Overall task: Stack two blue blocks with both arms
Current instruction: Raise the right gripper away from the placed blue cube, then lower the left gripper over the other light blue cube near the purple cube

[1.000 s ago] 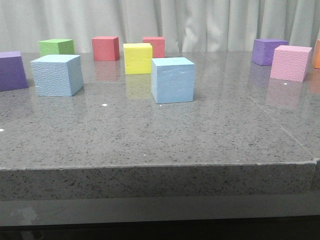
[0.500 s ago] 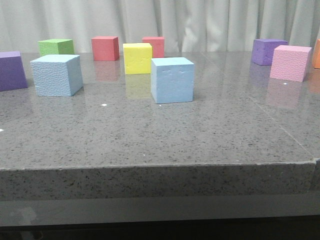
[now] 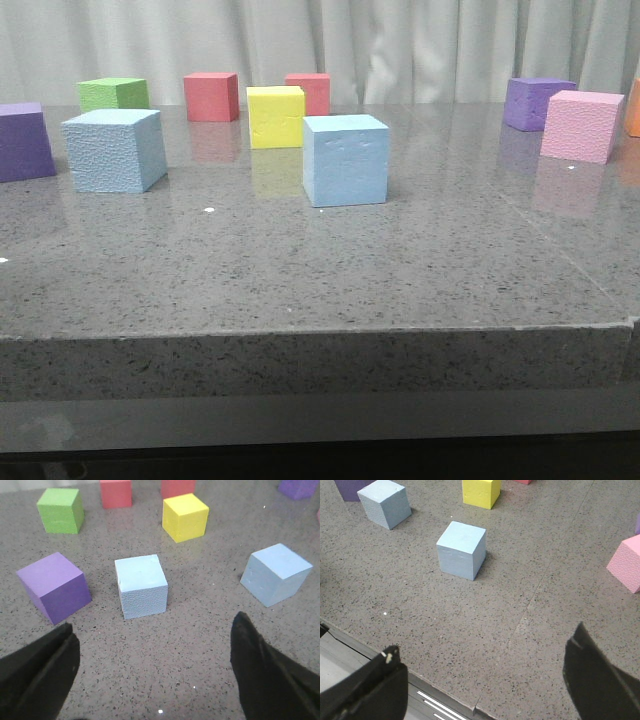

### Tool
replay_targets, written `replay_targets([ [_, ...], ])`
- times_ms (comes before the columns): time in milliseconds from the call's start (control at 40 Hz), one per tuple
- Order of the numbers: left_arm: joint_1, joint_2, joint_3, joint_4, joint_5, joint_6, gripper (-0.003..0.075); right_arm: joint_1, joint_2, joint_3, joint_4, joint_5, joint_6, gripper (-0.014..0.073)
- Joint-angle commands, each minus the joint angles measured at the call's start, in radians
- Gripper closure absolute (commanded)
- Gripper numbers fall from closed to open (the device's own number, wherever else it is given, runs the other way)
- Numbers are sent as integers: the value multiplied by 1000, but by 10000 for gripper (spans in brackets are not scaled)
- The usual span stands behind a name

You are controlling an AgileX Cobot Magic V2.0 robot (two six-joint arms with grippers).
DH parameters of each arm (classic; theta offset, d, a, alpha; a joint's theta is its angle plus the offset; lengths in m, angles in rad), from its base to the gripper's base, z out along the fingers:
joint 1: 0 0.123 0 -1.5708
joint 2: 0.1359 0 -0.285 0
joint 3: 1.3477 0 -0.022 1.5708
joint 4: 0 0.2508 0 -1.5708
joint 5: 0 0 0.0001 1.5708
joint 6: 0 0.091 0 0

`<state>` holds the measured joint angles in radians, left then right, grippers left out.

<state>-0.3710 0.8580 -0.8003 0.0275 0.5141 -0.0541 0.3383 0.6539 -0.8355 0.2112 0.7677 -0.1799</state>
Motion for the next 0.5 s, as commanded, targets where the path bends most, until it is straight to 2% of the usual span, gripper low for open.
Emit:
replay_targets([
  [0, -7, 126, -109, 20, -59, 0, 119, -5, -1, -26, 11, -69, -9, -43],
  [225, -5, 377, -317, 24, 28, -5, 119, -5, -1, -26, 11, -67, -9, -43],
  [350, 8, 502, -440, 24, 111, -56, 119, -5, -1, -26, 11, -67, -9, -43],
  [475, 32, 598, -528, 17, 132, -82, 119, -5, -1, -26, 11, -67, -9, -43],
])
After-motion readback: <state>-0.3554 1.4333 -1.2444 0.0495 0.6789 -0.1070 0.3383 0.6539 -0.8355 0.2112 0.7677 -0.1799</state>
